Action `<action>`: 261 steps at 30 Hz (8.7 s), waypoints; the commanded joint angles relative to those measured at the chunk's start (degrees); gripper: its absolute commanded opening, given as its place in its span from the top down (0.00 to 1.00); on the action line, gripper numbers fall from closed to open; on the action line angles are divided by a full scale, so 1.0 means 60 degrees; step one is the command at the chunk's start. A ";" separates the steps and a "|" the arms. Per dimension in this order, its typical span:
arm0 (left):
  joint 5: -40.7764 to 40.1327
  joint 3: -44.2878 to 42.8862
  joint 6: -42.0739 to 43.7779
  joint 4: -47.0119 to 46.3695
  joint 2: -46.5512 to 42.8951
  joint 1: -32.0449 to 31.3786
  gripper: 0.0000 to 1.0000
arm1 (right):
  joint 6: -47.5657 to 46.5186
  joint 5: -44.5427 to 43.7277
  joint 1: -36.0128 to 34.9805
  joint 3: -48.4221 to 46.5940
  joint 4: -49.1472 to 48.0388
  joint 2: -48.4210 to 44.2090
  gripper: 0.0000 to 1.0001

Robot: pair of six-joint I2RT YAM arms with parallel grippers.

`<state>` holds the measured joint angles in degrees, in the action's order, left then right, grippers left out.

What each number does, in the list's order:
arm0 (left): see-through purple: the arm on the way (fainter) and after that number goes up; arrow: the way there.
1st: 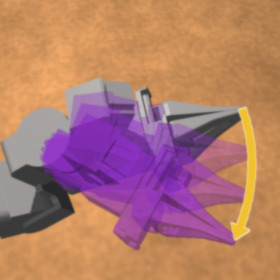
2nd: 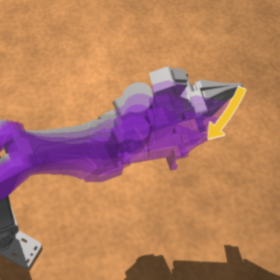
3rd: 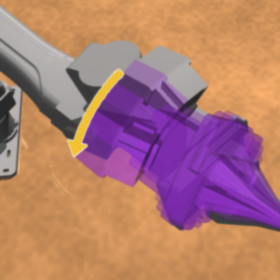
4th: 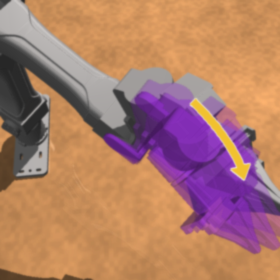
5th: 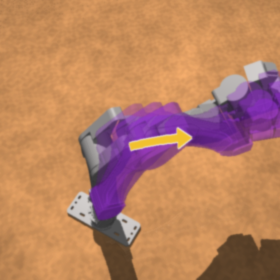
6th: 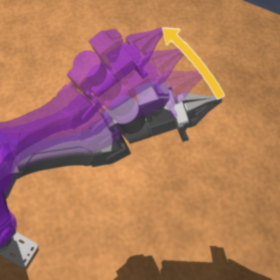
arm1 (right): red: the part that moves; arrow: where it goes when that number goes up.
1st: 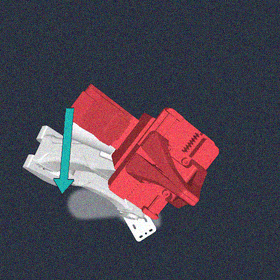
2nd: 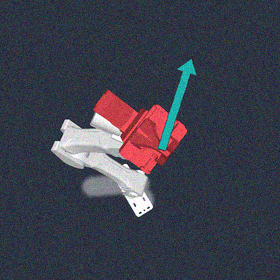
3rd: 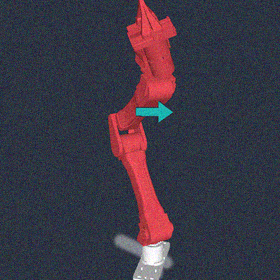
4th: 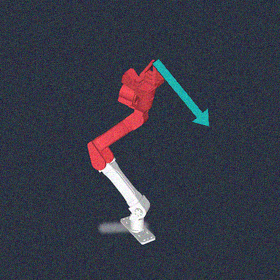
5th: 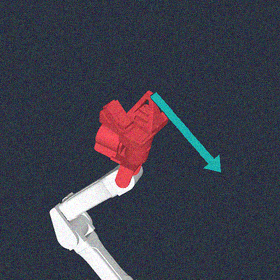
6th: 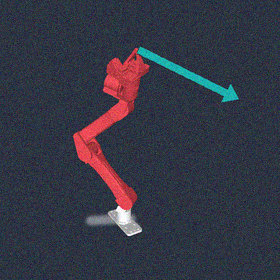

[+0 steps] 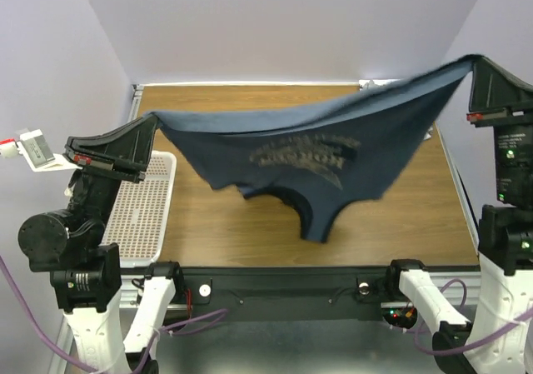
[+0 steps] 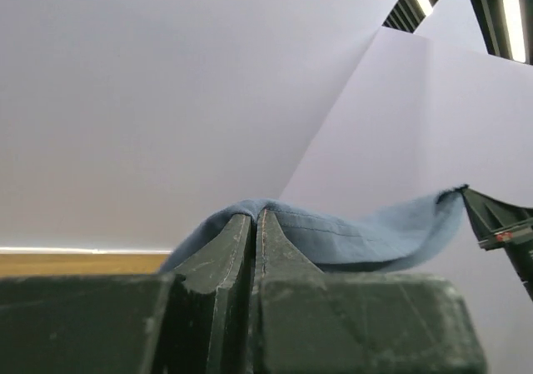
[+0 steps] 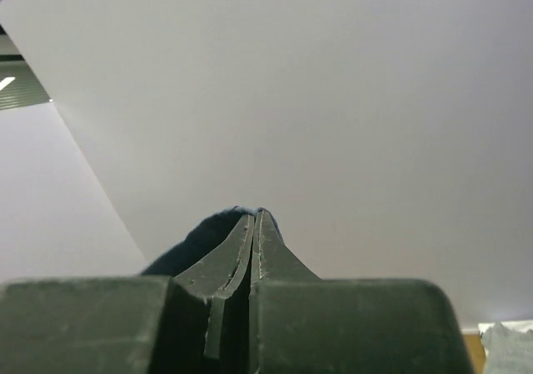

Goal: Fold and stack the tank tops
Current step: Flatten the tank top out, then fold the tank top

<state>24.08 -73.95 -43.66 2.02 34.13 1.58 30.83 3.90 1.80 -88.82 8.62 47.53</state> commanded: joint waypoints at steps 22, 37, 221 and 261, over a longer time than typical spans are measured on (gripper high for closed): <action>0.1304 -0.6679 -0.0825 -0.3607 1.1152 -0.0235 1.00 | 0.0823 0.1928 0.0051 -0.6226 -0.2184 0.9681 1.00; 0.1406 -0.9081 -0.0369 -0.3925 1.1085 0.0102 1.00 | 0.0516 0.0696 0.0051 -0.6268 -0.3473 0.9161 0.99; -0.4481 -0.0858 0.1681 0.1553 1.3516 -0.1553 0.64 | 0.3138 -0.4459 -1.4275 0.2278 0.4188 0.8940 0.98; -0.8260 -0.0535 0.0524 0.2739 1.1729 -0.1055 1.00 | 0.2479 -0.1500 -1.4436 0.1122 0.2533 0.9774 1.00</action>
<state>-20.84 -77.23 -39.16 17.61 108.14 -5.69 46.89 -10.04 -83.72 -78.41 27.53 106.32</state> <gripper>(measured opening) 0.017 0.054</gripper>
